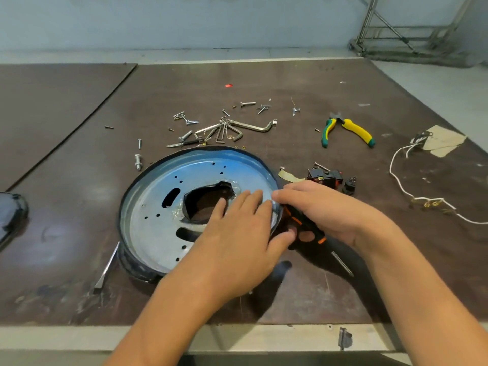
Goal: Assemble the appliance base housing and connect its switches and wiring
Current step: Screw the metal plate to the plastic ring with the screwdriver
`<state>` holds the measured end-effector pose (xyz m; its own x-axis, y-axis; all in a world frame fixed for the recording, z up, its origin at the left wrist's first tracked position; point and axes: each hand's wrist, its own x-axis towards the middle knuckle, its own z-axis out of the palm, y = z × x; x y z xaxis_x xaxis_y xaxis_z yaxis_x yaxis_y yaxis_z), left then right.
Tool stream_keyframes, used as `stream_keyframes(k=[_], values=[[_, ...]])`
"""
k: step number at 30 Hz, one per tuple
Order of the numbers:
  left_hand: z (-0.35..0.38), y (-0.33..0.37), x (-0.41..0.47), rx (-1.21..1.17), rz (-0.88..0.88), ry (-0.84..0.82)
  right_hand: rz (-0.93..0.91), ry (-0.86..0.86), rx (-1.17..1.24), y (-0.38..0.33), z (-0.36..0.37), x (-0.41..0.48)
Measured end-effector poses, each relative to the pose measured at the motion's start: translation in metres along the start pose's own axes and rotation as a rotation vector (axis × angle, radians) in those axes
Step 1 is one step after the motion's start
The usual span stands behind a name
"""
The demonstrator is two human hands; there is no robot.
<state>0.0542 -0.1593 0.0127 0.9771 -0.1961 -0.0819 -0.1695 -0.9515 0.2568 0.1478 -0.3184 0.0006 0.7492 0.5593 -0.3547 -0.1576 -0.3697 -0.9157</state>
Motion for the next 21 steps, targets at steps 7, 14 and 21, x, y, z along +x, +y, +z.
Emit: stream_keyframes(k=[7, 14, 21], values=[[-0.006, 0.000, -0.004, 0.080, -0.004, 0.016, 0.047, -0.169, -0.025, 0.001, -0.010, -0.005], [-0.007, 0.004, -0.002, 0.103, -0.029, 0.136, -0.011, 0.283, -0.008, 0.011, -0.040, -0.004], [-0.013, 0.003, -0.001, 0.057, 0.011, 0.147, 0.129, 0.755, -0.709, 0.029, -0.064, 0.004]])
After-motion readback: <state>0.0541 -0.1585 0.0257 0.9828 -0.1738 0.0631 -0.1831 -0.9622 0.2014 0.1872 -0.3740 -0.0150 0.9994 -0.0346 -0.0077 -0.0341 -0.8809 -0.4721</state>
